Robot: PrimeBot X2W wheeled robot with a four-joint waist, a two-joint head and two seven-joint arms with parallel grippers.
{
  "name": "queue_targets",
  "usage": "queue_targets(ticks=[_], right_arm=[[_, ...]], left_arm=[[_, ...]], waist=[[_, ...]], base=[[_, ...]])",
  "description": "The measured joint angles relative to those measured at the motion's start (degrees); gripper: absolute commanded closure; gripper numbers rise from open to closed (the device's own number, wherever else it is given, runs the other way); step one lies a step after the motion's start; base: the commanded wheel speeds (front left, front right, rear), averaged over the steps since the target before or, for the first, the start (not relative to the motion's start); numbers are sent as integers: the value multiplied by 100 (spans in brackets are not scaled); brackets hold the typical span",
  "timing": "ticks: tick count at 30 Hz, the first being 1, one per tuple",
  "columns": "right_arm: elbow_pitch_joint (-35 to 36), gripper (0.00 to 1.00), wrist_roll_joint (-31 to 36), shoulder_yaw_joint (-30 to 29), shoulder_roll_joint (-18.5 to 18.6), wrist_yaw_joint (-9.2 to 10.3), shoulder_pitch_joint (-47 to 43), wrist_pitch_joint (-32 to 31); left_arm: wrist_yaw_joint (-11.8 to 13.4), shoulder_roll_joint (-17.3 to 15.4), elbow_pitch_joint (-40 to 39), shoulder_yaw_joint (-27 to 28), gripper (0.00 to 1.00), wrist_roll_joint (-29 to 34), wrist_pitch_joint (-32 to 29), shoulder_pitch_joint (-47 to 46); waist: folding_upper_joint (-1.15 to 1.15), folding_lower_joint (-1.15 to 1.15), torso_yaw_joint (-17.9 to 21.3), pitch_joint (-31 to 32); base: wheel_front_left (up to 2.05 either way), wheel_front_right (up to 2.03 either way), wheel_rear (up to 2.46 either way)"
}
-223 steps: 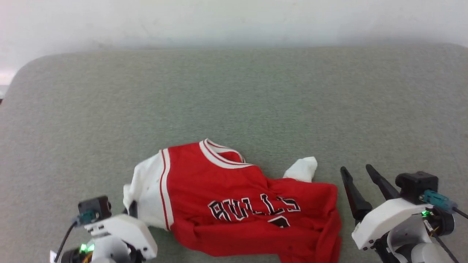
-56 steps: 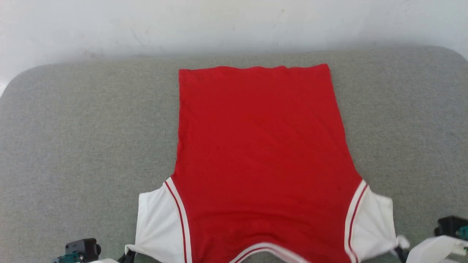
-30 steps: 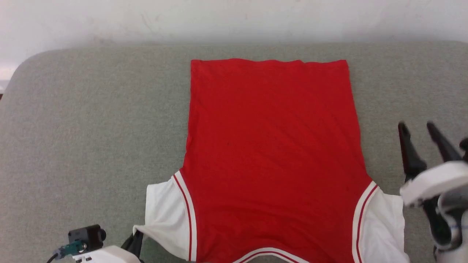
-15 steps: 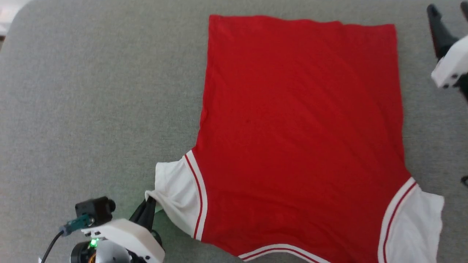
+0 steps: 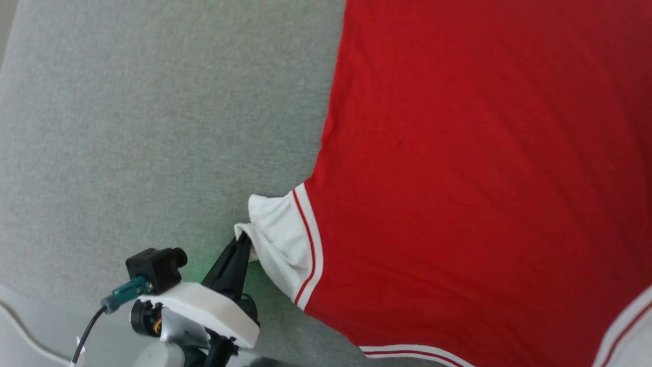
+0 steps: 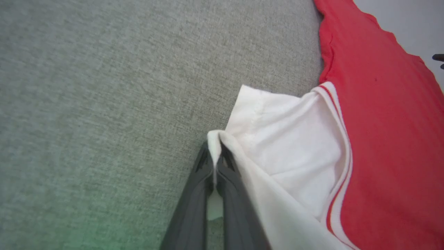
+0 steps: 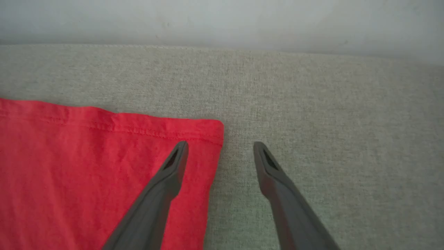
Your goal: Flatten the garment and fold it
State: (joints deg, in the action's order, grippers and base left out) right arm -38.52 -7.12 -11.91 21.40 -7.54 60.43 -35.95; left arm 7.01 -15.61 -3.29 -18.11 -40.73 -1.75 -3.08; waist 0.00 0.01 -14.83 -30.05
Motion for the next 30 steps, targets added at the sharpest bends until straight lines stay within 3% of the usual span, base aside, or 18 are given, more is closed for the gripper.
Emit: queue_targets(ticks=[5, 7, 9, 10, 13, 16, 21, 25, 30], right_arm=[[45, 2, 491, -271, -2, 0, 169, -803], [169, 55, 616, -374, -13, 0, 260, -1017], [308, 89, 744, -428, -37, -1, 320, -1230], [400, 100, 802, -434, -69, -1, 320, -1308], [699, 100, 935, -310, -131, -1, 180, -1382], [988, 100, 910, -104, -49, -1, -233, -983], [1527, 100, 667, 16, -14, -1, -1213, 715], [1772, 100, 541, -171, -316, -1, -1972, 2102], [1884, 100, 497, -448, -716, -1, -2859, 3220]], left_arm=[[-77, 69, -97, -54, 100, 1, 113, -83], [-96, 81, -125, -68, 100, 2, 142, -95], [-112, 93, -153, -84, 100, 23, 179, -105], [-129, 100, -157, -85, 100, 40, 182, -113], [-135, 127, -147, -97, 100, 43, 202, -121], [-135, 135, -74, -91, 100, 45, 218, -123], [-44, 89, 121, -45, 100, 48, 208, -83], [93, -63, 210, 54, 100, 46, 121, 161], [214, -229, 167, 148, 100, -21, -10, 513]], waist=[[0, 0, -214, -317], [0, -2, -276, -414], [0, -1, -322, -492], [0, -1, -341, -517], [0, 0, -373, -498], [0, 0, -372, -400], [0, 0, -313, -90], [0, 0, -197, 263], [0, 0, 15, 752]], base=[[0, 0, 0], [0, 0, 0], [0, 0, 0], [0, 0, 0], [0, 0, 0], [0, 0, 0], [0, 0, 0], [0, 0, 0], [0, 0, 0]])
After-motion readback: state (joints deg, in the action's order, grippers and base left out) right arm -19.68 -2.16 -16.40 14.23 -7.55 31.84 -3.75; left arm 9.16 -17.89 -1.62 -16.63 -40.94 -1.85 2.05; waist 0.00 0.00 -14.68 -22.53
